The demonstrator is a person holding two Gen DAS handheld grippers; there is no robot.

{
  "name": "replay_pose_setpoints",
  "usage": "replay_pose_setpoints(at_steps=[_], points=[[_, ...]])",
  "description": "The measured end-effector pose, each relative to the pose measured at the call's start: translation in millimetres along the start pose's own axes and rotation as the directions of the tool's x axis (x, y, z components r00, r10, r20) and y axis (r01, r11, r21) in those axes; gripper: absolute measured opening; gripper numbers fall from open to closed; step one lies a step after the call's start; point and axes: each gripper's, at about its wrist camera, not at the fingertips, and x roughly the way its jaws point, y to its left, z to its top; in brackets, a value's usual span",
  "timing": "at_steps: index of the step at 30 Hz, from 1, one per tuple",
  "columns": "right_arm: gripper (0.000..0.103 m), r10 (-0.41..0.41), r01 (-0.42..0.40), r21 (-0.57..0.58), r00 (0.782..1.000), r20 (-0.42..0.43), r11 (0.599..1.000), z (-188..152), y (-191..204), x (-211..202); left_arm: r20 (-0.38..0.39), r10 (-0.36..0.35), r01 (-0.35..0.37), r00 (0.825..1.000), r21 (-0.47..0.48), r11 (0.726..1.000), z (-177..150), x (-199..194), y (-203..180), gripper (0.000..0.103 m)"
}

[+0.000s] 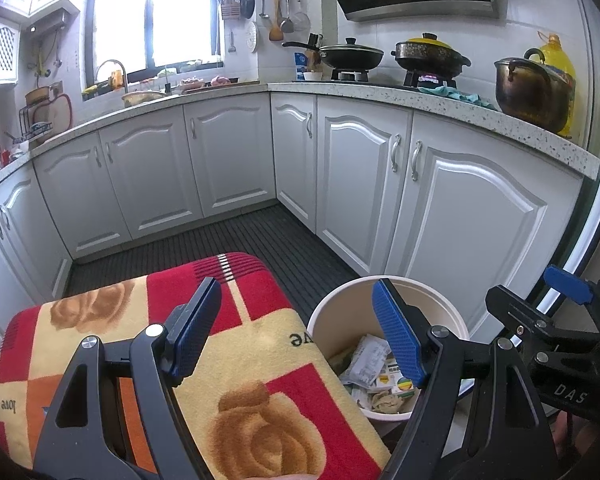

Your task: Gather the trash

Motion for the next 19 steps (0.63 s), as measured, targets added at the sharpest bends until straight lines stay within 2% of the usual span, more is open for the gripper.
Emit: replay_pose_setpoints(at_steps=[19], points=[[0.095,-0.005,0.005,-0.005,1.000,-0.018,1.000,-2.2,1.0,4.6,0.016,0.003,-0.003,1.000,0.011,1.000,-2.5,-0.4,3.3,0.077]])
